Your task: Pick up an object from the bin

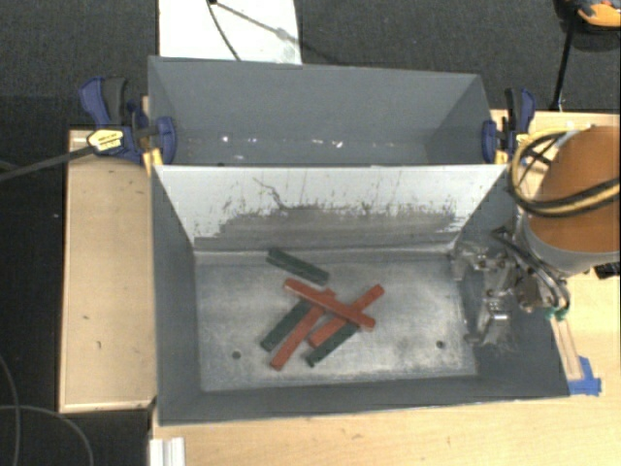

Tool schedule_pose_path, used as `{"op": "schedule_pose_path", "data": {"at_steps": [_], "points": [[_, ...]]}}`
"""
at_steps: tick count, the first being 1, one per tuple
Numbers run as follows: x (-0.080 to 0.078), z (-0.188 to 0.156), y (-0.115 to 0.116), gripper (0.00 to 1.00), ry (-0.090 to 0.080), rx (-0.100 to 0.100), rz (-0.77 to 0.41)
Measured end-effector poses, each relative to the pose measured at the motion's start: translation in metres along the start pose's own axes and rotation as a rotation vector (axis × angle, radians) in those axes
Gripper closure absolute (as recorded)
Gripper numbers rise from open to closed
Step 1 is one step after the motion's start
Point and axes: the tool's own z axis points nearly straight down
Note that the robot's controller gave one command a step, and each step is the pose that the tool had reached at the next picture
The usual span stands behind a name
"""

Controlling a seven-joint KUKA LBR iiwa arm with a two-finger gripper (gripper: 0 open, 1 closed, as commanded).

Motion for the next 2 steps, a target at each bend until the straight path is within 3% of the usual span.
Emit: {"op": "schedule_pose_path", "data": {"at_steps": [1, 2], "points": [[-0.001, 0.017, -0.002, 0.00, 0.003, 0.000, 0.004], [-0.001, 0.051, 0.029, 0.00, 0.013, -0.002, -0.009]]}}
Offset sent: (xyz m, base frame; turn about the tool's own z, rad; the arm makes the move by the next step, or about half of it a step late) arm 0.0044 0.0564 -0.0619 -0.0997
